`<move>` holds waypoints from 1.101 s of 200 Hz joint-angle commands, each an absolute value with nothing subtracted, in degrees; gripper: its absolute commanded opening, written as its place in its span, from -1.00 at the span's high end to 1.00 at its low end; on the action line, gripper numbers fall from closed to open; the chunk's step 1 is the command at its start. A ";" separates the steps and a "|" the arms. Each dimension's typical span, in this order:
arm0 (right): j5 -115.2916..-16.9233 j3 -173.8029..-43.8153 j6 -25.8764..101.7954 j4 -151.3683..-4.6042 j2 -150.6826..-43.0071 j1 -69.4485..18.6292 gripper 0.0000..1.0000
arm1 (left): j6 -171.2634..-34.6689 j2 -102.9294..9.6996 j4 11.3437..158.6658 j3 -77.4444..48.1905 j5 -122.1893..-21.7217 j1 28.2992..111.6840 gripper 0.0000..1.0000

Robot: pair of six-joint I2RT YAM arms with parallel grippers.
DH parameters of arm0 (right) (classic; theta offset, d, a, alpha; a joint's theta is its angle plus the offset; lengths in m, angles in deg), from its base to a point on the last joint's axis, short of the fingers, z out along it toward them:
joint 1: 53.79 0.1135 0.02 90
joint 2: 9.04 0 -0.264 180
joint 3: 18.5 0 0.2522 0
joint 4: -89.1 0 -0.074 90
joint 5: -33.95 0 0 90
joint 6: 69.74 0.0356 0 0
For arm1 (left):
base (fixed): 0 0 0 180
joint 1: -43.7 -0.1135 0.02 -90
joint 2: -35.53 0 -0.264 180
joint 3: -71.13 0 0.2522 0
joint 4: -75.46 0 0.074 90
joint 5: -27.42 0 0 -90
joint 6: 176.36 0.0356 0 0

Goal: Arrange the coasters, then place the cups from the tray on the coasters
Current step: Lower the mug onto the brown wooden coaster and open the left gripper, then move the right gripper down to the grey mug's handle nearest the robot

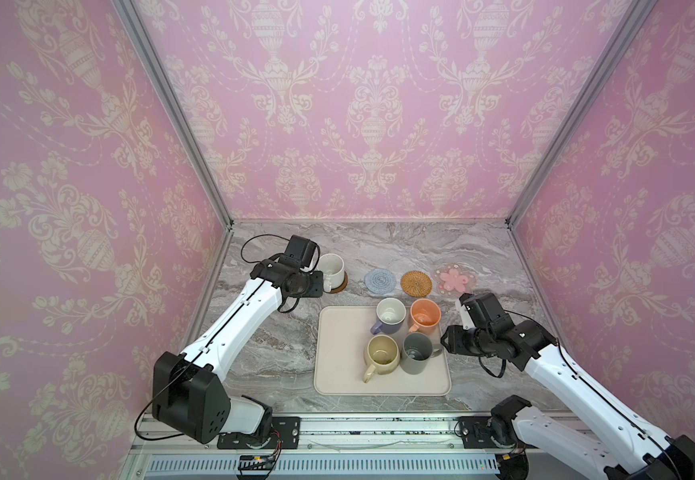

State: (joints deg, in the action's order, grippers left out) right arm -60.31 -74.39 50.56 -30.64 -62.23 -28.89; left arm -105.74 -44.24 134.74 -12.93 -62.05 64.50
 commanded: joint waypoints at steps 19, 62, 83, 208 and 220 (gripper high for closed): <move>-59.11 -74.49 52.24 -32.07 -66.08 -28.37 0.01 | -107.22 -40.99 135.16 -9.66 -62.06 64.45 0.06; -58.18 -73.44 53.23 -30.91 -66.32 -26.86 0.03 | -107.10 -39.82 134.88 -8.12 -61.97 64.49 0.06; -57.42 -73.40 53.65 -28.98 -65.00 -26.07 0.03 | -107.21 -39.79 134.34 -7.84 -62.58 64.44 0.06; -56.24 -68.48 62.38 -28.28 -59.17 -16.83 0.06 | -108.63 -37.51 134.32 -7.60 -64.21 64.62 0.06; -55.80 -68.71 62.95 -28.34 -59.72 -15.44 0.06 | -108.77 -37.21 134.31 -7.42 -64.41 64.80 0.06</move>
State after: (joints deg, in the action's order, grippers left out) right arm -57.44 -69.21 60.27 -29.94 -59.13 -17.78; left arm -107.16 -38.67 133.89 -8.45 -63.27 64.50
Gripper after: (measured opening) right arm 0.471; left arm 0.472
